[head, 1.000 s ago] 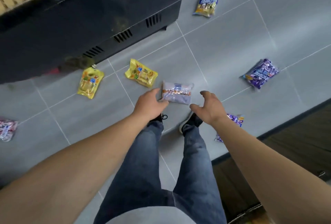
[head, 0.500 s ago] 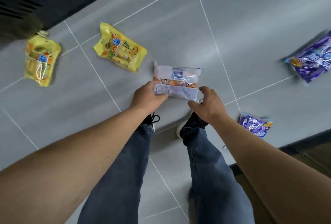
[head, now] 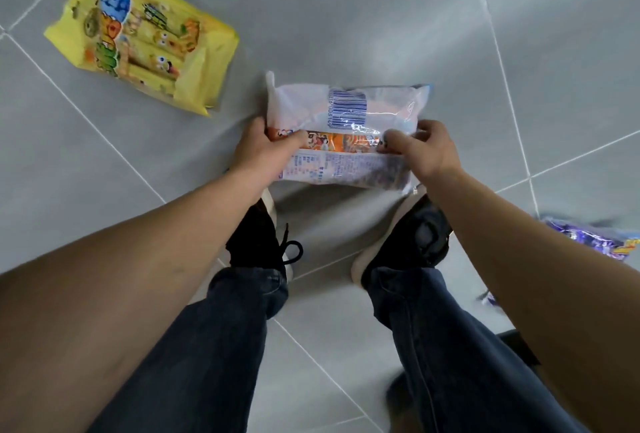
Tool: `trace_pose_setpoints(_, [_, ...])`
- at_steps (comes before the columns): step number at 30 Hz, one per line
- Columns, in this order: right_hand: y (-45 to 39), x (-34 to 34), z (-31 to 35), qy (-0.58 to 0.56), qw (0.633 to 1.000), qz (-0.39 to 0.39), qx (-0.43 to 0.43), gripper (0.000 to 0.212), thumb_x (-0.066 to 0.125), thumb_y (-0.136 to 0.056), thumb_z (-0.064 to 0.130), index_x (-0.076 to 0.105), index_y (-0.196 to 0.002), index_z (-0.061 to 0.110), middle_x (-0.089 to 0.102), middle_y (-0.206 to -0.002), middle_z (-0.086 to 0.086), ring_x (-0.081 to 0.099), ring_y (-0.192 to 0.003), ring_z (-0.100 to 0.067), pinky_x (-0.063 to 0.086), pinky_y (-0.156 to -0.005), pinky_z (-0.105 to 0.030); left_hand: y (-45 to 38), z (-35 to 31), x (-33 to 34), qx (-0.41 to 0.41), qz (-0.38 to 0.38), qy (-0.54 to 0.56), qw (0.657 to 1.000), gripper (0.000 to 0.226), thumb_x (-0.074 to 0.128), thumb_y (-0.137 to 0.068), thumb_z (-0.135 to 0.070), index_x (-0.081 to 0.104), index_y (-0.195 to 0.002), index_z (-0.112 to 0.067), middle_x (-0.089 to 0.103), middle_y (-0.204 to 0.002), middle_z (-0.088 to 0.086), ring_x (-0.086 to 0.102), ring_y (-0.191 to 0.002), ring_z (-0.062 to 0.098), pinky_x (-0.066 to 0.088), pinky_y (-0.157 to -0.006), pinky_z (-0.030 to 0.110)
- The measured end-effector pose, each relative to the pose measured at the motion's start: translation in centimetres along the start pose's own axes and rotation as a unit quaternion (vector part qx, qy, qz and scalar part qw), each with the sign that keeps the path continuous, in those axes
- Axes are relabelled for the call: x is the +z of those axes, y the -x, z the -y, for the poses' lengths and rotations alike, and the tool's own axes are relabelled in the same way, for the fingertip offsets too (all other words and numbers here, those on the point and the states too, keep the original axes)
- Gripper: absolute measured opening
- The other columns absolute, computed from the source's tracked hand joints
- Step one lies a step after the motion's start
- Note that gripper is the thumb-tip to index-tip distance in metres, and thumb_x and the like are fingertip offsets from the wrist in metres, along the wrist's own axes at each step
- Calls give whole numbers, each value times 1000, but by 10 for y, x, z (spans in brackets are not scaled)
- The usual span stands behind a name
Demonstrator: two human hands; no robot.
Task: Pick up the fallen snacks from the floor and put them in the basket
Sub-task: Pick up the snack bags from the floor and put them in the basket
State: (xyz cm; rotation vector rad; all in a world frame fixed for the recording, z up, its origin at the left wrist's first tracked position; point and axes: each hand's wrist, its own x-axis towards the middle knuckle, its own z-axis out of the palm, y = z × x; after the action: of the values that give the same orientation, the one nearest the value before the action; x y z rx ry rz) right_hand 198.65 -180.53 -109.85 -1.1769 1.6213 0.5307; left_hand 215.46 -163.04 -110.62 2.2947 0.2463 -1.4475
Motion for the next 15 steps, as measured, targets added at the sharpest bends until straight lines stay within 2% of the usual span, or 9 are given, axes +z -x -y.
trace_pose_setpoints(2, [-4, -3, -2, -21, 1000, 12, -7, 81, 78, -55, 50, 59, -125, 13, 71, -109, -3, 70, -95, -16, 56, -92, -35, 0, -3, -1, 1, 16, 28, 999, 60, 76, -58, -53, 63, -109, -24, 74, -101, -2, 72, -90, 20, 60, -80, 46])
trace_pose_setpoints(5, [3, -9, 4, -49, 997, 52, -4, 56, 80, -63, 39, 71, -111, 11, 74, -103, -4, 72, -93, -19, 56, -95, -42, 12, -11, -8, -22, 60, 73, 995, 40, 78, -79, -30, 59, -113, -20, 73, -105, 3, 73, -91, 24, 61, -70, 46])
trace_pose_setpoints(7, [18, -18, 13, -66, 996, 55, -8, 61, 79, -56, 43, 73, -107, 11, 76, -101, -4, 73, -94, -21, 57, -94, -45, 28, -18, -16, -23, 70, 94, 993, 39, 78, -79, -28, 59, -112, -20, 72, -105, 5, 73, -90, 25, 60, -70, 51])
trace_pose_setpoints(11, [73, -43, 31, -96, 994, 60, -2, 64, 80, -50, 45, 73, -106, 13, 77, -99, -5, 74, -92, -25, 58, -90, -49, 79, -39, -42, -7, 55, 110, 992, 24, 77, -81, -24, 61, -98, -24, 72, -100, 2, 72, -88, 22, 60, -75, 45])
trace_pose_setpoints(15, [168, -83, 71, -113, 992, 45, -26, 56, 79, -60, 34, 71, -109, 8, 77, -98, -8, 75, -88, -25, 60, -86, -47, 168, -75, -89, 21, 65, 125, 990, 28, 76, -83, -22, 63, -108, -19, 73, -102, 4, 72, -89, 21, 61, -72, 40])
